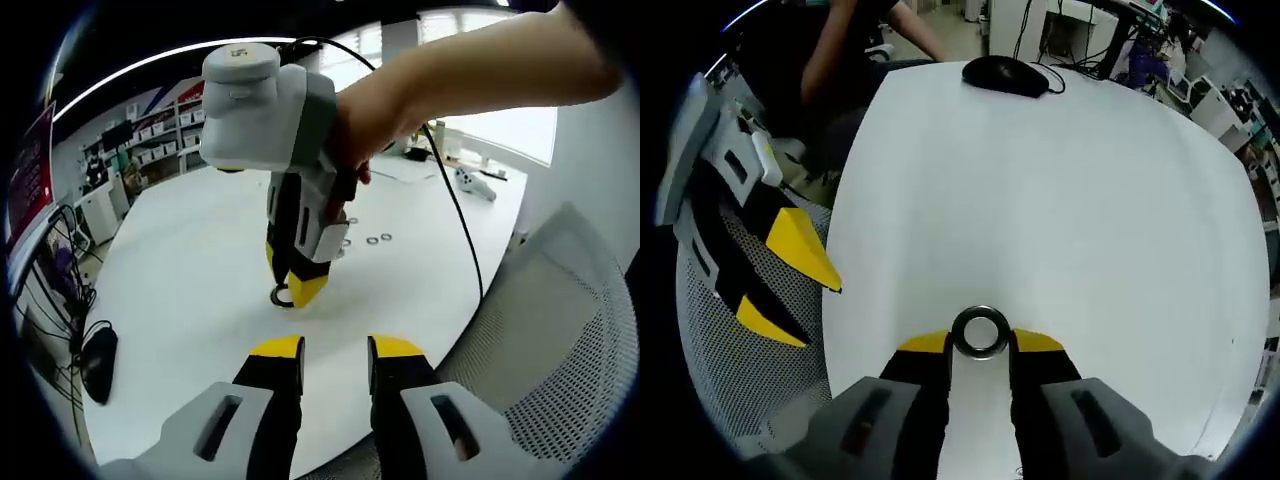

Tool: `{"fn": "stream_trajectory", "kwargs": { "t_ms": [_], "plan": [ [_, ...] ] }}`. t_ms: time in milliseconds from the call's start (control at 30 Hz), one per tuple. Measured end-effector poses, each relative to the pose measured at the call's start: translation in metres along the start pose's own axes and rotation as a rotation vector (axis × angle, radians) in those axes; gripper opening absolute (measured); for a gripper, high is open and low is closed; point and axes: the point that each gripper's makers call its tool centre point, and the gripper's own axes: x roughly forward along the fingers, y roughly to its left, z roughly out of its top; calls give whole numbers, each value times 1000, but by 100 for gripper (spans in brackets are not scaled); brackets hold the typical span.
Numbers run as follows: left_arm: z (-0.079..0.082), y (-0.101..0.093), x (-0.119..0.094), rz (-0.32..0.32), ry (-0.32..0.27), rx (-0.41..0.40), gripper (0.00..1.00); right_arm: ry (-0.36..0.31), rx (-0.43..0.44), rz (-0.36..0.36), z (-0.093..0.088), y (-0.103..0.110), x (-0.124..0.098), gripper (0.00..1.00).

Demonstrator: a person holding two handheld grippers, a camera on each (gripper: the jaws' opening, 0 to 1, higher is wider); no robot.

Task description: Place the washer onto the threaded stud by aligning its center hole with the stud, sliding it down to the base, and recovering from edge contact or off-axis alignment until the washer reaches the visible bottom stop.

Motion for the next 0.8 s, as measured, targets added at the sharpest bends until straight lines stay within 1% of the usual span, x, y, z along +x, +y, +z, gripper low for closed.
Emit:
{"fn": "stream_trajectory", "kwargs": {
  "t_ms": [133, 367, 500, 800],
  "plan": [
    [0, 0, 0, -1, 2, 1, 23, -11, 3, -9, -1, -4, -15, 23],
    [-1, -1, 0, -3, 5, 2, 23, 3, -18, -27, -6, -7, -37, 23],
    [-1, -1, 0, -2, 6, 1, 23, 25, -39, -39, -11, -9, -43, 23],
    [-1, -1, 0, -3, 6, 2, 23, 66, -53, -61, -23, -16, -54, 23]
  ]
}}
